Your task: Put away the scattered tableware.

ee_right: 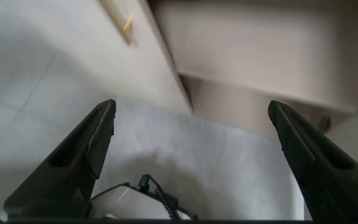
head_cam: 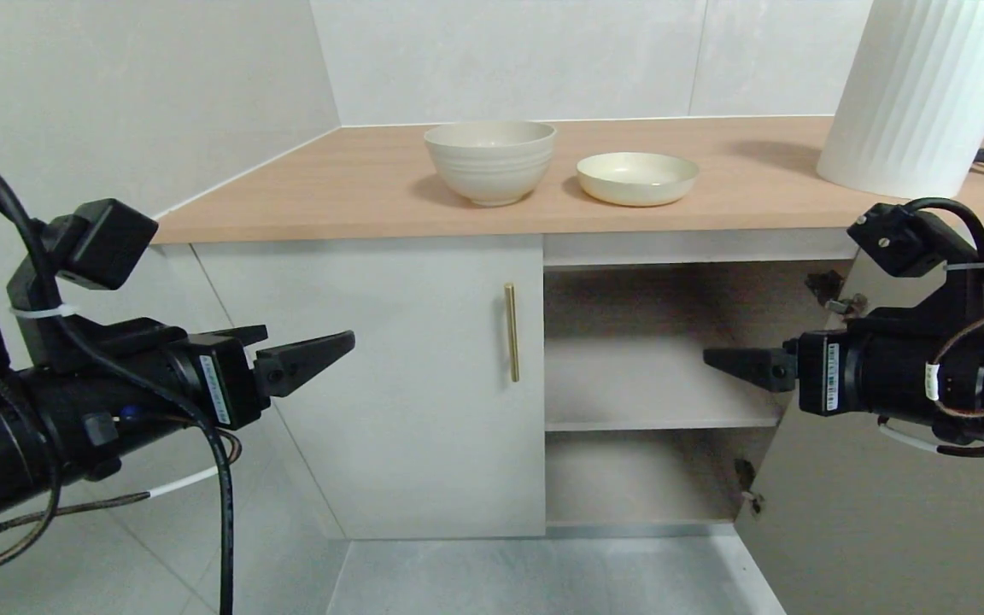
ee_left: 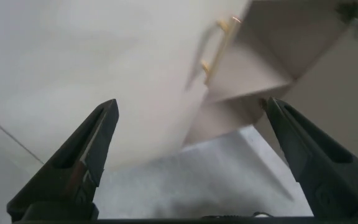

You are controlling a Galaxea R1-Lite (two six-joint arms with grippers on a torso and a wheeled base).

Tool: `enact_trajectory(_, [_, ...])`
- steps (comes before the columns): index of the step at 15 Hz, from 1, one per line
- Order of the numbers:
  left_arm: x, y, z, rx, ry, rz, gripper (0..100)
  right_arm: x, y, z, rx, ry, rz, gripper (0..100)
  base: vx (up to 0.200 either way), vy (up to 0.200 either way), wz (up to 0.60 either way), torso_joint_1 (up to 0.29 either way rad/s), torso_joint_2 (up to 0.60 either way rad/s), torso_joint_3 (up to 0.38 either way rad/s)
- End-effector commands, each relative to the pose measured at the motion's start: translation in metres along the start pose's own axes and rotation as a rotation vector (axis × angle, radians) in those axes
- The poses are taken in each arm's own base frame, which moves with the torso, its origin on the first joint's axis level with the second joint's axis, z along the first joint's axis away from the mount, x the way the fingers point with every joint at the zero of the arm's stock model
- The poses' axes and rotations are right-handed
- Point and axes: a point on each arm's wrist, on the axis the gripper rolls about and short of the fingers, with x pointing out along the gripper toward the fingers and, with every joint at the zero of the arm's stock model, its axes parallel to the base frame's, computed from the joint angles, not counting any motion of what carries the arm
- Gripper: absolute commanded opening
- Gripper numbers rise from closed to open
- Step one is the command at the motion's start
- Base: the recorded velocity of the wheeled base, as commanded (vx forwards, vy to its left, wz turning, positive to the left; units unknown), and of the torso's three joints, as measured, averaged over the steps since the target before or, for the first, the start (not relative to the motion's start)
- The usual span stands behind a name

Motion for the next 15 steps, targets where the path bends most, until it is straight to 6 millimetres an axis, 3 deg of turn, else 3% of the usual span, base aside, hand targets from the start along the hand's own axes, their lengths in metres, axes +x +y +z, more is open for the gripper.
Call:
enact_trajectory(1, [0.002, 0.0, -0.001, -0.001, 0.006, 0.001, 100, -0.003, 0.0, -0.001, -0.001, -0.003, 0.006, 100, 0.2, 0.0, 0.0, -0.002, 0.01, 0.007])
enact_trajectory(5, [0.003, 0.0, 0.0, -0.001, 0.007, 0.003, 100, -0.004, 0.0, -0.004, -0.01, 0.008, 0.012, 100, 0.2, 0.0, 0.0, 0.002, 0.0, 0.004])
enact_trajectory(9, [-0.006, -0.001, 0.003, 0.001, -0.016, -0.004, 100, -0.012, 0.0, -0.008, -0.041, 0.011, 0.053, 100, 0.0, 0.0, 0.0, 0.0, 0.0, 0.0])
enact_trajectory(15, [-0.003, -0.001, 0.0, 0.0, -0.004, -0.003, 100, -0.011, 0.0, -0.01, -0.069, 0.025, 0.079, 100, 0.0, 0.0, 0.0, 0.0, 0.0, 0.0])
